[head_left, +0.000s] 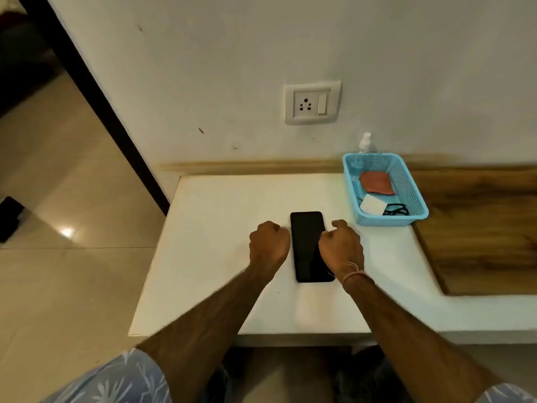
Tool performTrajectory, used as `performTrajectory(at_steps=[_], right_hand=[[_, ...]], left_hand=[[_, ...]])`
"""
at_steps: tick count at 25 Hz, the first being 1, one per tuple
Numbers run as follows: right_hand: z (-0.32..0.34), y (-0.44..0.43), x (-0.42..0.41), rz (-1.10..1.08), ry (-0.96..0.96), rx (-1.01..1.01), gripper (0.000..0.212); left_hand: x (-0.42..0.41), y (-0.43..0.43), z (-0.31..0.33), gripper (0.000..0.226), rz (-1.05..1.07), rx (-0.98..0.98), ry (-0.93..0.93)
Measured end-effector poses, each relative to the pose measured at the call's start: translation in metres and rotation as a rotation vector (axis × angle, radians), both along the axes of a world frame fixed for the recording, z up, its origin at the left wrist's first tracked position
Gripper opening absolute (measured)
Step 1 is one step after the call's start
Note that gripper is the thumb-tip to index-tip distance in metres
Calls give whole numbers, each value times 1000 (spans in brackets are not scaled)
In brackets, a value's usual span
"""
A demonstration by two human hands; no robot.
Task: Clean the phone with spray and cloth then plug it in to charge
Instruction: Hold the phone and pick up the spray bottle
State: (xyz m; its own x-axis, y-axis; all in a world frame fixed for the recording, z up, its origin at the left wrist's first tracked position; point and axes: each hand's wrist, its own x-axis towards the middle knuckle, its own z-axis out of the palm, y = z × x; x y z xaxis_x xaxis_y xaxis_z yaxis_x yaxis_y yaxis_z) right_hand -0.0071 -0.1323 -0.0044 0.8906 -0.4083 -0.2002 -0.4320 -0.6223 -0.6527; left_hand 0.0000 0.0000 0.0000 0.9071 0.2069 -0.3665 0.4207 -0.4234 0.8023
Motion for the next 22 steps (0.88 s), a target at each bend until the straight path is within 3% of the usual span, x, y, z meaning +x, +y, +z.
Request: performTrajectory(at_steps=[5,7,11,16,22], right_hand=[[-17,-9,16,-213,48,231,15],[-20,-10,17,-184,34,269,17],[-24,-10,21,-213,-61,462,19],[-1,-1,22,-163,-134,779,21],[26,9,15,-58,-189,1000,21]], left_hand=[[6,-2,-27,24,118,-133,68],[7,-3,-35,28,150,-179,63],[10,1,-41,12,248,-346,52],[13,15,-16,14,311,-618,33],[15,26,9,14,316,-837,-23]])
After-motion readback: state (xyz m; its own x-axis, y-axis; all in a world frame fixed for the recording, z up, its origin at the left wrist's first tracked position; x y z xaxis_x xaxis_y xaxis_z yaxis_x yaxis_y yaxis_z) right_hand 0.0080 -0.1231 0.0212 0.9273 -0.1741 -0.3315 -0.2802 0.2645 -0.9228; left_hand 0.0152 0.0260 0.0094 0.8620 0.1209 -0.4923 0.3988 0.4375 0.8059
